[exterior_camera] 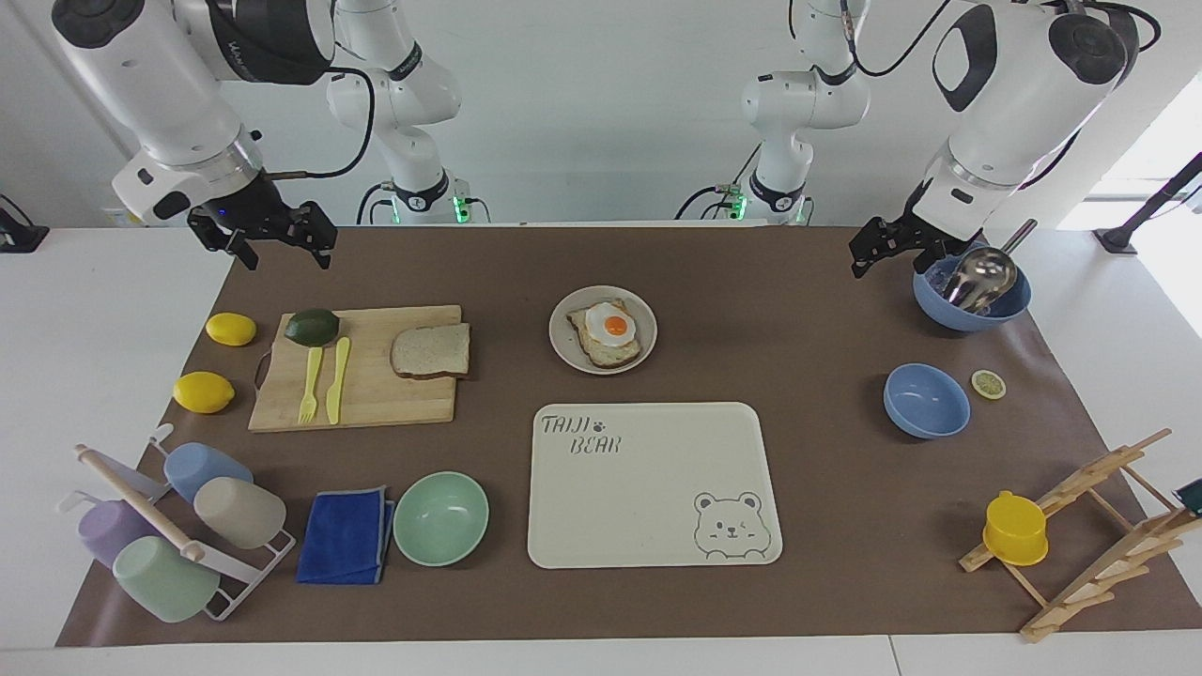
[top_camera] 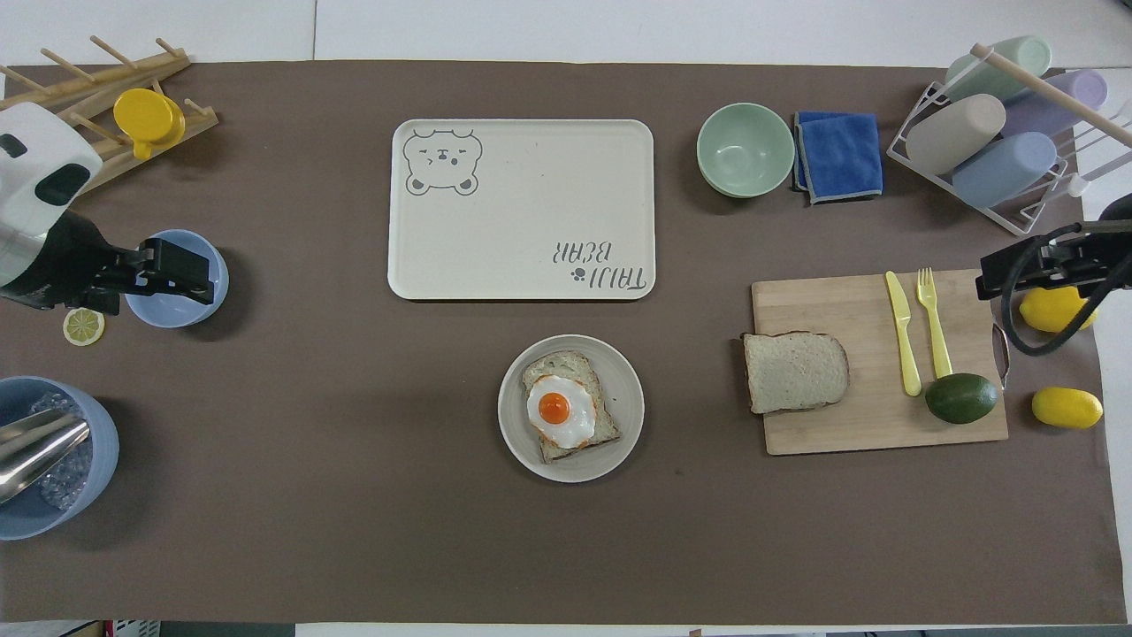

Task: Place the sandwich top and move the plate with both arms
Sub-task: 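Reach the right gripper toward the bread slice on the cutting board, then grasp the bread slice with the right gripper and lift it, then carry the bread slice over the egg plate with the right gripper, then lower the bread onto the egg and open the right gripper, then withdraw the right gripper while the left gripper reaches the plate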

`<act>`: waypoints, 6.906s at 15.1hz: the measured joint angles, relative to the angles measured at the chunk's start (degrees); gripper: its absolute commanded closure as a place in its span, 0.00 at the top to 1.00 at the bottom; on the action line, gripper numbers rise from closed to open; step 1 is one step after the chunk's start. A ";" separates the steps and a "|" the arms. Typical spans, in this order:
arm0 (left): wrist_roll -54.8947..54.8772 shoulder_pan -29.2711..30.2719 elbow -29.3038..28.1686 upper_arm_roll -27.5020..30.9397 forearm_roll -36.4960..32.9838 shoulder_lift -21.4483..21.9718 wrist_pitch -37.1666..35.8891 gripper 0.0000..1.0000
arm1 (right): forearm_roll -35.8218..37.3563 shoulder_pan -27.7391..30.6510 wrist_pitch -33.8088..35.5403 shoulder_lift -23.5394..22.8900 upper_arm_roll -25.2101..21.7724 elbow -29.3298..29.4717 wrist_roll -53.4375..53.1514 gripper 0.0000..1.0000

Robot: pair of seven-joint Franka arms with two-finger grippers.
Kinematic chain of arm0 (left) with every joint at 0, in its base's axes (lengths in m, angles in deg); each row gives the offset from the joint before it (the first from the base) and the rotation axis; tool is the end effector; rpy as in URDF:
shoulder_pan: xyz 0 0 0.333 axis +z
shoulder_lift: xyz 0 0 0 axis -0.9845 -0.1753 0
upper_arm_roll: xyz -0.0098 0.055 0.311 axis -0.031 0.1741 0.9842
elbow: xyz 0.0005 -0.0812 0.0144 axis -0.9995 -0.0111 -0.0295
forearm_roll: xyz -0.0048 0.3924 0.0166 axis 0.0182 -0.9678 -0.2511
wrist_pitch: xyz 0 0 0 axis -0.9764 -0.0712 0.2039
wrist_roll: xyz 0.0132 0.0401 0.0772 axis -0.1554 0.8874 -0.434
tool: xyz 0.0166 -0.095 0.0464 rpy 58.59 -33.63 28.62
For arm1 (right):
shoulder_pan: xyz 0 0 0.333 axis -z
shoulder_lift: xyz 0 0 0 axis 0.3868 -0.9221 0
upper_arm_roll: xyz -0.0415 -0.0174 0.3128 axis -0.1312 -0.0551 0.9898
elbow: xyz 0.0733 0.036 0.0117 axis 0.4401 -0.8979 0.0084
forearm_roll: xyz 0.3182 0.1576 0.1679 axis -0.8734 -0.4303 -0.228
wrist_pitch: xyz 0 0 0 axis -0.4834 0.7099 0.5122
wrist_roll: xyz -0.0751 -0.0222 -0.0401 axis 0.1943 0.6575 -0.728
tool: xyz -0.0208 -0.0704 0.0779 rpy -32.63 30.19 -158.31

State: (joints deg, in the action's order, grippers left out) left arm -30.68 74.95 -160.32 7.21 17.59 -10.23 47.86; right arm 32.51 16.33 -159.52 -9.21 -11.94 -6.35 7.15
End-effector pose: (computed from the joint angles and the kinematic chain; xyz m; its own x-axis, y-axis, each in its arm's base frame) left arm 0.5435 -0.0771 0.5827 0.9937 0.0161 -0.1113 0.0216 -0.9986 0.0483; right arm 0.5508 -0.0202 0.5983 0.9941 -0.0089 -0.1078 -0.0085 -1.0000 0.0044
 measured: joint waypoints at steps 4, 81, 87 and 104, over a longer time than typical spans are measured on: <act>0.00 0.00 0.00 0.00 0.00 0.00 0.00 1.00 | 0.00 -0.08 0.00 0.03 0.00 0.00 0.00 1.00; 0.00 0.00 0.00 0.00 0.00 0.00 0.00 1.00 | 8.68 -51.05 -29.85 -18.99 1.06 -9.04 -38.39 1.00; 0.00 0.00 0.00 0.00 0.00 0.00 0.00 1.00 | 8.53 -41.06 -25.12 -14.06 0.70 -6.24 -36.64 1.00; 9.67 -12.30 -24.35 -1.47 0.02 7.49 16.44 1.00 | 0.52 -2.01 0.32 -3.20 5.77 -2.66 -9.05 1.00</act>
State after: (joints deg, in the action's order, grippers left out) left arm -21.00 62.65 -184.68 5.74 17.62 -2.74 64.30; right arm 33.03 14.32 -159.19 -12.41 -6.17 -9.01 -1.89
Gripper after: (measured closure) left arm 0.000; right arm 0.000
